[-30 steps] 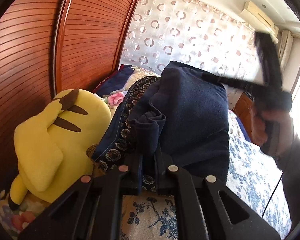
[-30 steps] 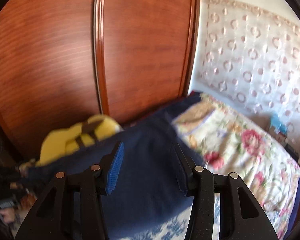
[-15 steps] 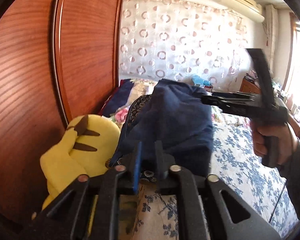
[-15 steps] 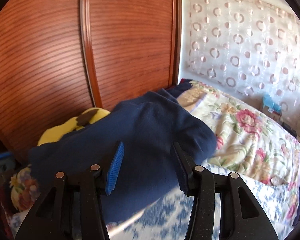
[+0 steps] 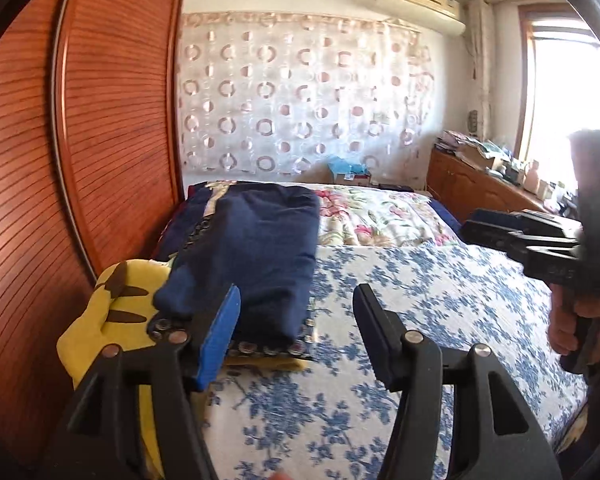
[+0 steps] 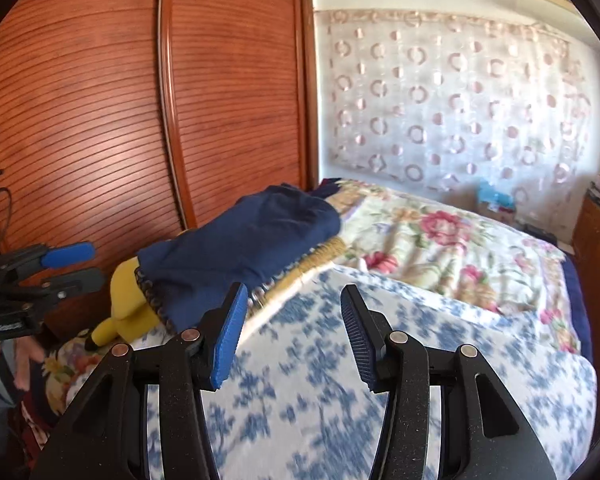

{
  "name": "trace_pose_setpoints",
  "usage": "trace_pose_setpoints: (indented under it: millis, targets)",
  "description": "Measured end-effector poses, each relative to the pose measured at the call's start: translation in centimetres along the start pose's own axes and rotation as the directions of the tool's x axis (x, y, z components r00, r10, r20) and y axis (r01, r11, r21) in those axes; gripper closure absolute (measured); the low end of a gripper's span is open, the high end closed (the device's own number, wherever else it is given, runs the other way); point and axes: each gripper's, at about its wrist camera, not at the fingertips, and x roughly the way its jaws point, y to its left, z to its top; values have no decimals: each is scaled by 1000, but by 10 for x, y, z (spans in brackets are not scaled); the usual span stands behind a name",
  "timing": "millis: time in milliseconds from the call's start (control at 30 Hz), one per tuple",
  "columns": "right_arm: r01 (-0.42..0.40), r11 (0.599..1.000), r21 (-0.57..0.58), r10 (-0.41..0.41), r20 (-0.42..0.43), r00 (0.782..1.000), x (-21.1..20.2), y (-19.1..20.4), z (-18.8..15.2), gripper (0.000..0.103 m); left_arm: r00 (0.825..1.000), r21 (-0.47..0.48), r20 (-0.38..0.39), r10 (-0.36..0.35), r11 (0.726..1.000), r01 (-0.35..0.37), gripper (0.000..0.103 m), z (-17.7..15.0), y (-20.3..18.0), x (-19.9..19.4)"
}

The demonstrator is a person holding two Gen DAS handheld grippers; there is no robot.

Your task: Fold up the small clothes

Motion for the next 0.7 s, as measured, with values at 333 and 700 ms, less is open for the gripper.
trace_pose_setpoints:
  millis: [333,700]
  targets:
    - [126,992,23,-126,25,992,-82,-1,-37,41,994,79,-19,-105,991,106,45,-7,-62,-7]
    - [285,943,171,-302,84,950,-162,-23,-67,24,990,85,18,-139,987,137,45,3,-107,-31]
